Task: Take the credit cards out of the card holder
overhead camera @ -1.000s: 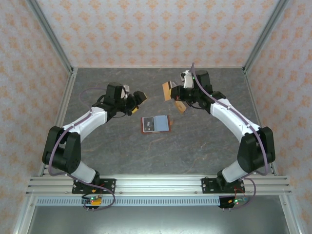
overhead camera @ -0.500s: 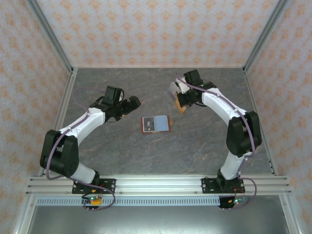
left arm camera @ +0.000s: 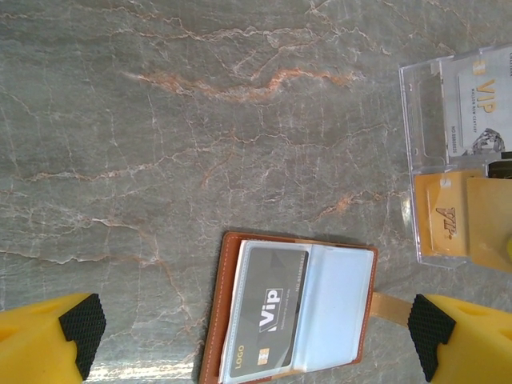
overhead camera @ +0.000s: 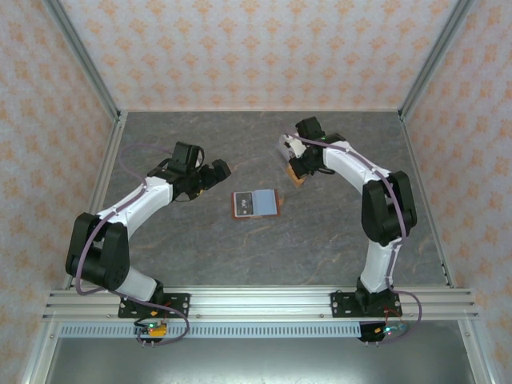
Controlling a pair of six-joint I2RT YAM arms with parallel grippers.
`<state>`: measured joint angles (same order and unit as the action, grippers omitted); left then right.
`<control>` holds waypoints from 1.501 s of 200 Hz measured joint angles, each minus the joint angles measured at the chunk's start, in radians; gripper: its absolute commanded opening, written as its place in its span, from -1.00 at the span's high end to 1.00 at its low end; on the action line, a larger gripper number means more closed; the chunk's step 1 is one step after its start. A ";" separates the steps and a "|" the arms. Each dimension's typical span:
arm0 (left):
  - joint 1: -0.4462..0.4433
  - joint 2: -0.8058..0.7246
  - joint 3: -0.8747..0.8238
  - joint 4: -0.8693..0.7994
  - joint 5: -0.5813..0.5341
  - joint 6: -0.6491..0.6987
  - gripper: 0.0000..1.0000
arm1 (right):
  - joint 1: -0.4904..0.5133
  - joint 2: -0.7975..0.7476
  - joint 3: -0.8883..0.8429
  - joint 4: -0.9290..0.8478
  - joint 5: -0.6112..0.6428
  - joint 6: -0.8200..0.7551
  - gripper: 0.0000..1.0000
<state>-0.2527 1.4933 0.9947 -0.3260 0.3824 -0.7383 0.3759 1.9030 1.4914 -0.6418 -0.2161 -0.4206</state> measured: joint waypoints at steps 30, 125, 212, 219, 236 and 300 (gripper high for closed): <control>0.000 0.002 0.000 0.001 0.009 0.000 -1.00 | 0.000 0.016 0.000 -0.001 0.006 -0.011 1.00; 0.000 0.034 -0.014 0.011 0.040 0.000 -1.00 | 0.000 0.054 0.018 0.002 0.011 -0.025 0.47; 0.000 0.034 -0.016 0.004 0.006 0.007 -1.00 | 0.000 -0.105 0.026 -0.016 0.005 0.206 -0.15; 0.000 0.033 -0.016 -0.005 -0.006 0.009 -1.00 | 0.002 -0.136 0.023 -0.014 -0.003 0.250 -0.20; 0.000 0.027 -0.016 -0.030 -0.036 0.019 -1.00 | 0.019 -0.203 0.009 -0.010 -0.005 0.343 -0.29; 0.011 -0.048 -0.041 -0.089 -0.115 0.052 -1.00 | 0.265 -0.223 -0.009 -0.010 0.008 0.602 -0.31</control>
<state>-0.2413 1.4456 0.9535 -0.4145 0.2672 -0.6861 0.6411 1.6802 1.4822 -0.6514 -0.2077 0.1818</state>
